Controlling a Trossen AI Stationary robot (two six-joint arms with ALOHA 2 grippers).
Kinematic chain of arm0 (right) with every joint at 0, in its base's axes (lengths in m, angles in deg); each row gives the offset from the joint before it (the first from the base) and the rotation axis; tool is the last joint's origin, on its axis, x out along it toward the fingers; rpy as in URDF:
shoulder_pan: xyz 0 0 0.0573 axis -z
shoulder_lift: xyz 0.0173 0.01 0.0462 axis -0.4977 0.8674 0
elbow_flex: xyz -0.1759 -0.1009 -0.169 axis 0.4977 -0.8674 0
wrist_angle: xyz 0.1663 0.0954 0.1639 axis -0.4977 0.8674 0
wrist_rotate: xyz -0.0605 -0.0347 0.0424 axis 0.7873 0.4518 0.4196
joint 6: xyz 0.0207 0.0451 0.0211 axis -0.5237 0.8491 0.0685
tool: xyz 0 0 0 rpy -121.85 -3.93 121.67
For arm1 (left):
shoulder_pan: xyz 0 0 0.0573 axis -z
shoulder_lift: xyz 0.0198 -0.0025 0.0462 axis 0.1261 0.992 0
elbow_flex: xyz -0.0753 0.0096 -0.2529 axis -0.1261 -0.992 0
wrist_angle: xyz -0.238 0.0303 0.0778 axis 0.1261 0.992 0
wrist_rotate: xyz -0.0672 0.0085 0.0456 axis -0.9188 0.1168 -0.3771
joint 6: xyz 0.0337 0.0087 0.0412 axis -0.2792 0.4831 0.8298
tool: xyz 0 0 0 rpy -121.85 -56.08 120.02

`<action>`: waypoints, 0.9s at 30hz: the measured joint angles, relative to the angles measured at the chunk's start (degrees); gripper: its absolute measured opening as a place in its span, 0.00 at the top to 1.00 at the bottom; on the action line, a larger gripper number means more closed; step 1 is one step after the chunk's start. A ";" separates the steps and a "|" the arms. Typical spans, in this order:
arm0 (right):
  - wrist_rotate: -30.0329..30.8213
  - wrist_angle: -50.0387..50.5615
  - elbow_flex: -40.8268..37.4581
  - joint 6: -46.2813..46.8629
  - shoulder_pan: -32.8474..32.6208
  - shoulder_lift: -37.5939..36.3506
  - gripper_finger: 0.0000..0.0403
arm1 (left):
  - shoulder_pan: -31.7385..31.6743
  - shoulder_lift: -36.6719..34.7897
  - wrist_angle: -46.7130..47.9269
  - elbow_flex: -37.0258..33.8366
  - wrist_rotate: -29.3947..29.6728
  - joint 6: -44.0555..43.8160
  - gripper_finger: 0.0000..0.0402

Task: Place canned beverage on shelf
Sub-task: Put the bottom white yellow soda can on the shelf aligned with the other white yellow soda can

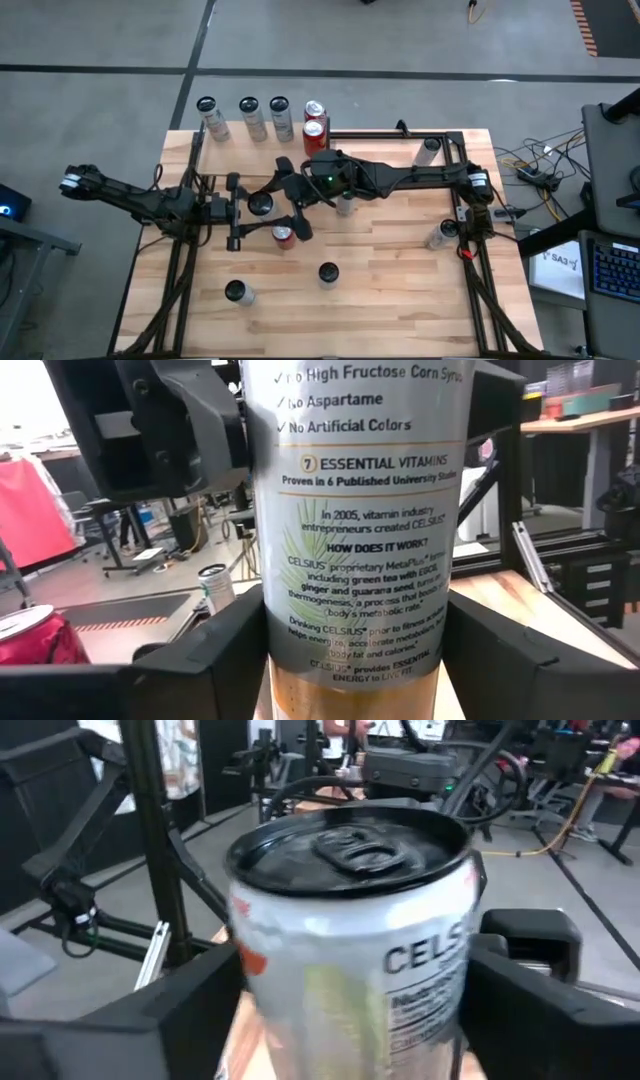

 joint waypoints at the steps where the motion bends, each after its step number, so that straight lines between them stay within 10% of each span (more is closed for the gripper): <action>1: 0.28 -0.04 0.00 0.74 0.01 0.00 0.26 | 0.00 0.00 0.03 0.00 0.19 0.02 0.38; 5: 0.51 0.01 0.00 3.39 0.40 0.00 0.41 | 0.04 0.00 0.04 0.00 0.81 -0.03 0.30; 27: 14.56 0.39 2.16 6.64 4.26 -0.76 0.41 | -0.04 -13.60 25.94 9.24 13.65 10.20 0.21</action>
